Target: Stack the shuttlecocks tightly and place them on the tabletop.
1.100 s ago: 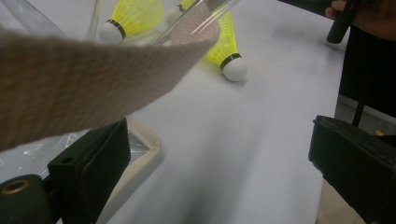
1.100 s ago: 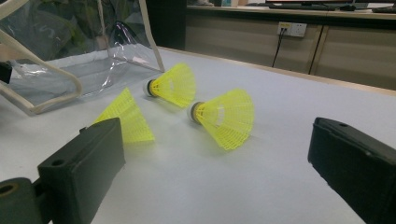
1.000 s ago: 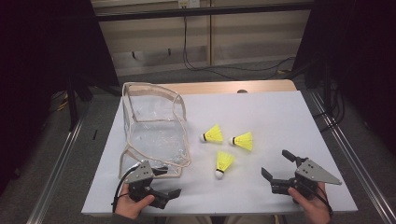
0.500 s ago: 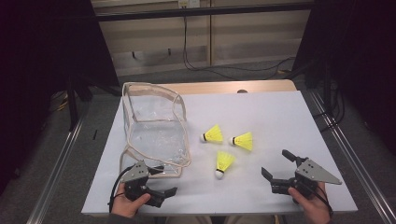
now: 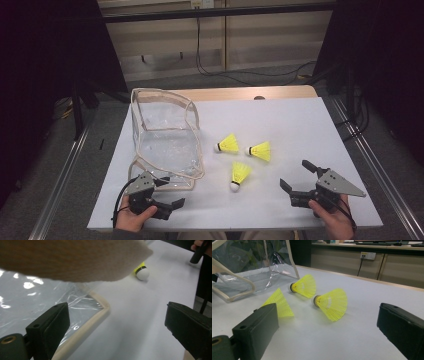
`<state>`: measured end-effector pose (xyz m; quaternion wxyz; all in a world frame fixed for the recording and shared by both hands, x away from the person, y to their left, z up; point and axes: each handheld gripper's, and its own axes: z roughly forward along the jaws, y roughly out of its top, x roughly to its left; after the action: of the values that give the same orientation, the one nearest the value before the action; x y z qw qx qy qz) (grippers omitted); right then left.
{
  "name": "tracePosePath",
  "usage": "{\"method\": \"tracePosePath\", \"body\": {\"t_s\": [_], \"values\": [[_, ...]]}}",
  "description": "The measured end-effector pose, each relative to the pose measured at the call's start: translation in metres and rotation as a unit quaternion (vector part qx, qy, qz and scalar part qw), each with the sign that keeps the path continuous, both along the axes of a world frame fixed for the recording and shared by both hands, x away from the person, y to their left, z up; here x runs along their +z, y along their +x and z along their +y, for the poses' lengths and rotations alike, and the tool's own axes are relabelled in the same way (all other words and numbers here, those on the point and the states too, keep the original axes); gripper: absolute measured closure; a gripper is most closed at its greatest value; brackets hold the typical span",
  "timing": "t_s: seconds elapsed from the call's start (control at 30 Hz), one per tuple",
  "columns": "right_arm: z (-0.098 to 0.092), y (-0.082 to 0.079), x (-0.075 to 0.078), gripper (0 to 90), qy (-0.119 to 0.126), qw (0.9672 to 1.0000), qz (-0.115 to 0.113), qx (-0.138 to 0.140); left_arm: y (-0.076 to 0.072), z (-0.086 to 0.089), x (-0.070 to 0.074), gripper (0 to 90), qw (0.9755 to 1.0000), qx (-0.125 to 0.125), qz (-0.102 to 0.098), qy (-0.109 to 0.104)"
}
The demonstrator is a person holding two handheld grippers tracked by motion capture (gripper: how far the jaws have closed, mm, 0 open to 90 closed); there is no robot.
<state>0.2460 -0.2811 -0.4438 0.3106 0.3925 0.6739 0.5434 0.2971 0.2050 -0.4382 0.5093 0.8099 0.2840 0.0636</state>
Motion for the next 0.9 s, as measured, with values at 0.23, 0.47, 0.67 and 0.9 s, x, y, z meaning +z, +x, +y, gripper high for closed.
{"method": "tracePosePath", "body": {"t_s": [0.23, 0.47, 0.67, 0.9], "values": [[0.000, 0.003, 0.002, 2.8, -0.001, 1.0000, 0.004, -0.003, 0.001, 0.002, 0.000, 4.5, 0.9999, 0.010, -0.001, 0.007], [0.001, 0.010, 0.002, 2.6, -0.004, 1.0000, 0.009, -0.002, 0.002, 0.005, 0.000, 4.5, 0.9998, 0.021, -0.003, 0.007], [0.002, 0.014, 0.002, 2.6, -0.006, 0.9999, 0.015, -0.001, 0.003, 0.004, 0.001, 4.2, 0.9997, 0.021, -0.005, 0.013], [0.004, 0.019, 0.003, 2.2, -0.012, 0.9996, 0.024, 0.000, 0.003, 0.005, 0.001, 4.2, 0.9997, 0.023, -0.005, 0.009]]}}
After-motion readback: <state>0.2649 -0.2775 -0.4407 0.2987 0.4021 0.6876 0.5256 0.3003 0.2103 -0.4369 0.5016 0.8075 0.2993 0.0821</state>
